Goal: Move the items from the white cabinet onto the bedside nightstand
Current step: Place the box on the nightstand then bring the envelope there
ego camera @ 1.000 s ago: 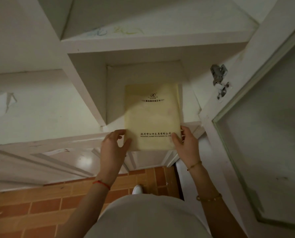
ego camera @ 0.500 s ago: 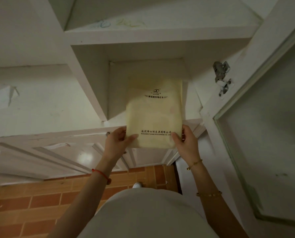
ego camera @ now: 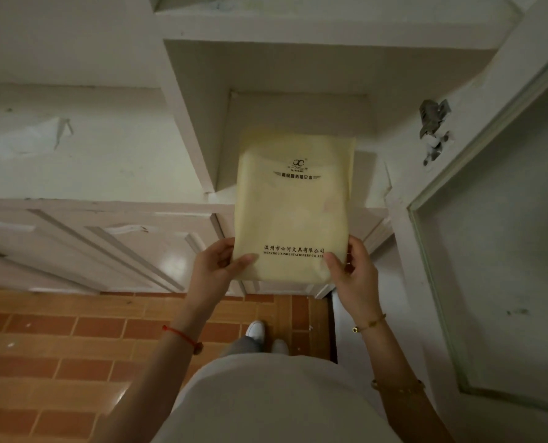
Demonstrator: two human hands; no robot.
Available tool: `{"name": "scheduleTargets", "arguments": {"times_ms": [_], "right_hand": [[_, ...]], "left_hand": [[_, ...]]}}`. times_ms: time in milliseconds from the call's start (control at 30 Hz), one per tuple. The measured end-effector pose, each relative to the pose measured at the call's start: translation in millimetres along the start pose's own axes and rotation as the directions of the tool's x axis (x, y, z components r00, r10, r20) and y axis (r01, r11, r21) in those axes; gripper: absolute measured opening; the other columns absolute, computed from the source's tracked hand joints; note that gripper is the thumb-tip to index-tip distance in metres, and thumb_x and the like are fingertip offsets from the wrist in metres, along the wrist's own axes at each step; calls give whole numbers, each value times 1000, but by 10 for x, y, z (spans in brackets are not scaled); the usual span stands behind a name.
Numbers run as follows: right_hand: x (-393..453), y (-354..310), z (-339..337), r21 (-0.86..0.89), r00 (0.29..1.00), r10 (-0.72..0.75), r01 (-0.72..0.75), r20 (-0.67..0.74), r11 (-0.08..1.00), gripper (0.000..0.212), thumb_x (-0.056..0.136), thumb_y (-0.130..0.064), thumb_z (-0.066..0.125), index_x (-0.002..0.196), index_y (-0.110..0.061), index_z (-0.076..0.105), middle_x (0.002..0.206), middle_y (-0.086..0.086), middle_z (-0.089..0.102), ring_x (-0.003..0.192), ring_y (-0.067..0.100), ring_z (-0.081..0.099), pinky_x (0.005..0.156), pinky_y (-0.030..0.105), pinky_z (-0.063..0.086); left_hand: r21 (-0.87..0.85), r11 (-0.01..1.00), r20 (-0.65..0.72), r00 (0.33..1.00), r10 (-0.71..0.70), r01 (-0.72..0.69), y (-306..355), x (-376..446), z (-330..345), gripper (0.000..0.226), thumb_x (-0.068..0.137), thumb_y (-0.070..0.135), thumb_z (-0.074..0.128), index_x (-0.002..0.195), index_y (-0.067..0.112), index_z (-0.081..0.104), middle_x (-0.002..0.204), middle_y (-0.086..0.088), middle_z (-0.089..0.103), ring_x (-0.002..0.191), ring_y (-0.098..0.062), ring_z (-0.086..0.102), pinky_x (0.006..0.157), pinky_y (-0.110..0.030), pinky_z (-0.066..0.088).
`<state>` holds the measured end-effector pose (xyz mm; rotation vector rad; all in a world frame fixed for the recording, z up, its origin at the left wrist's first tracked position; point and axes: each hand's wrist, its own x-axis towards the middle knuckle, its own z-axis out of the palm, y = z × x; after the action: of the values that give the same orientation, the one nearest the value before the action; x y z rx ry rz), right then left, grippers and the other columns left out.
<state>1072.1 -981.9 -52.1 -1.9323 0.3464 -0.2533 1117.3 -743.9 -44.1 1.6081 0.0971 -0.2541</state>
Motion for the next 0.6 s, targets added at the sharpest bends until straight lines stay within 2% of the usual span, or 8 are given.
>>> {"name": "scheduleTargets", "arguments": {"times_ms": [133, 200, 467, 600], "right_hand": [[-161, 25, 10, -16, 997, -44, 45, 58, 999, 38, 89, -22, 65, 124, -14, 53, 109, -2, 64, 97, 11, 62, 70, 17, 54], [-239, 3, 45, -15, 993, -63, 65, 96, 998, 38, 89, -21, 65, 125, -12, 52, 110, 0, 64, 97, 12, 62, 67, 11, 51], [-583, -200, 341, -19, 960, -168, 177, 223, 984, 36, 88, -19, 66, 122, -17, 55, 103, -7, 65, 89, -2, 60, 67, 10, 48], [-880, -330, 610, 0, 930, -205, 215, 305, 977, 37, 88, -20, 66, 123, -16, 55, 107, -6, 65, 94, 3, 62, 70, 9, 49]], "left_hand": [[-9, 1000, -56, 998, 6, -7, -100, -286, -69, 31, 82, 9, 75, 112, 4, 68, 101, -5, 77, 91, -18, 74, 72, -24, 58], [-27, 1000, -99, 995, 6, -9, -145, -441, -126, 31, 82, 8, 75, 111, 5, 69, 100, -5, 77, 91, -19, 74, 73, -26, 59], [-102, 994, -275, 961, 11, -41, -307, -1082, -481, 33, 79, 10, 76, 111, 6, 68, 98, -8, 77, 89, -25, 74, 77, -35, 61], [-109, 992, -362, 932, 17, -60, -388, -1500, -784, 30, 80, 8, 73, 110, 7, 69, 98, -6, 77, 88, -19, 74, 73, -28, 60]]}}
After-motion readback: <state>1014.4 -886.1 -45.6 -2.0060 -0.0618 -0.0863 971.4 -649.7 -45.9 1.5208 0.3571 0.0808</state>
